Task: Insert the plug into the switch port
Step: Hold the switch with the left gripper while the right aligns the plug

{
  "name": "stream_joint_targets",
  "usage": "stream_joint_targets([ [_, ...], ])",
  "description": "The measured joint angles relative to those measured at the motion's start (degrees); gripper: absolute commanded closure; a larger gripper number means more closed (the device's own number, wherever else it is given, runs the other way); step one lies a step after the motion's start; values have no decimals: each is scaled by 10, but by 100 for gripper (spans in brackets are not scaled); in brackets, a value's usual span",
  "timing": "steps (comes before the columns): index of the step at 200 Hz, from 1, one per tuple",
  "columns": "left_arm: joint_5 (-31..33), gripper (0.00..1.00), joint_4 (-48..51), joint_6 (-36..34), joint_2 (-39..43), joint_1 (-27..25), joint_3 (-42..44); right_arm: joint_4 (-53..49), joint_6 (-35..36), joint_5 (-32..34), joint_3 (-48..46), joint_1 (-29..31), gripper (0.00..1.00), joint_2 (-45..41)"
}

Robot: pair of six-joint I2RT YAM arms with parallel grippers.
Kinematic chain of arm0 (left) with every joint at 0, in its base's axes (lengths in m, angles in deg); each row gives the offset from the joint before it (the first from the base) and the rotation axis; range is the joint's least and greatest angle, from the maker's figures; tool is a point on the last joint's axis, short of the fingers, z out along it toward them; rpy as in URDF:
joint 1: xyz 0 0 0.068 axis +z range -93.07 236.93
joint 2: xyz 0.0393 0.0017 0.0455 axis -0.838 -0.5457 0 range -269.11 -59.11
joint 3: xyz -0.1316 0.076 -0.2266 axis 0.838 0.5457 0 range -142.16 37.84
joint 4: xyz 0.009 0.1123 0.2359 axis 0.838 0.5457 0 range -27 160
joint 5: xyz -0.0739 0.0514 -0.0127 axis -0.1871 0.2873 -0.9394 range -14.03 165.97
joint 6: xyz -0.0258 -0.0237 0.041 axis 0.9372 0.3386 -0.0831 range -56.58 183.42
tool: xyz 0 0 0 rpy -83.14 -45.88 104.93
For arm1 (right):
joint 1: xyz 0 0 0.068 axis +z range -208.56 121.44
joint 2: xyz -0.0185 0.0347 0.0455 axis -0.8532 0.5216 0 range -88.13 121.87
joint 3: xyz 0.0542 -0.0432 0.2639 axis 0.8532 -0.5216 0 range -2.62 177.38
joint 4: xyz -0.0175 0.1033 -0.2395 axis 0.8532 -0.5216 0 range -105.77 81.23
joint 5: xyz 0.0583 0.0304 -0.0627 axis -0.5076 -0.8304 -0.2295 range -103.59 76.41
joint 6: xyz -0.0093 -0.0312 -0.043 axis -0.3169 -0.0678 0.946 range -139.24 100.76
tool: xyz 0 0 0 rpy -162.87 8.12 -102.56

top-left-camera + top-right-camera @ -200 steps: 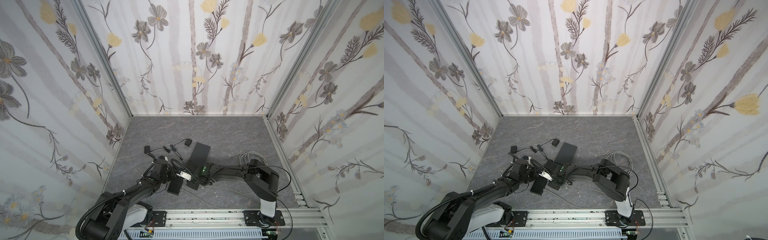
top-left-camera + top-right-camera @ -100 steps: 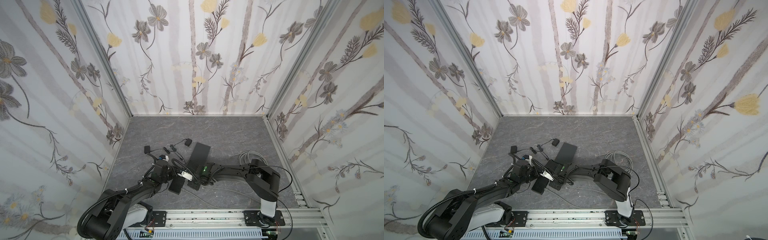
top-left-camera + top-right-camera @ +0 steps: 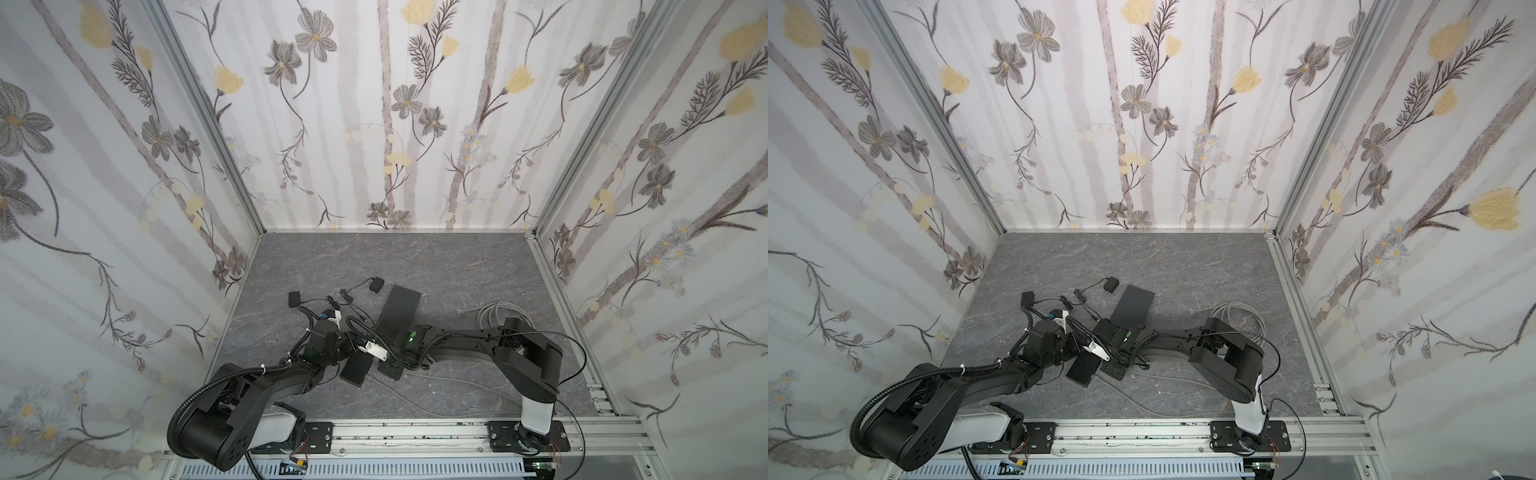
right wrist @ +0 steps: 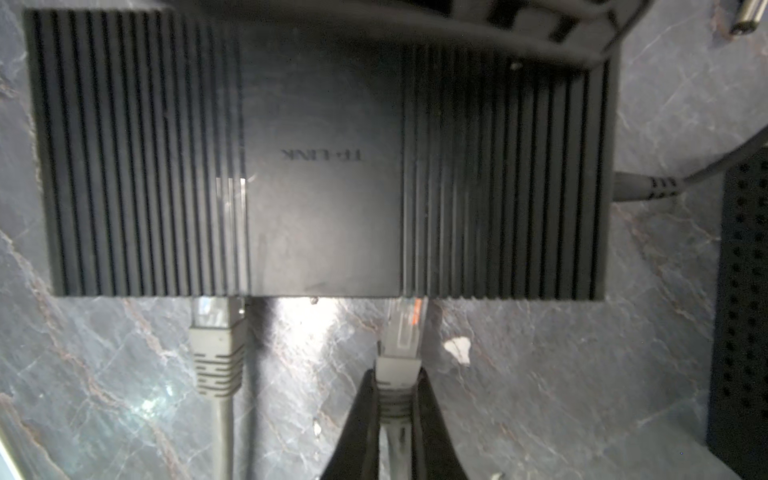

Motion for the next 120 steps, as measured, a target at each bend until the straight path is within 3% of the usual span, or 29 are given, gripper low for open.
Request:
stream_joint_targets([
  [48, 21, 75, 39, 4, 44, -17, 9, -27, -5, 6, 12, -3, 100, -4],
  [120, 59, 75, 3, 22, 49, -37, 33, -41, -14, 2, 32, -5, 100, 0],
])
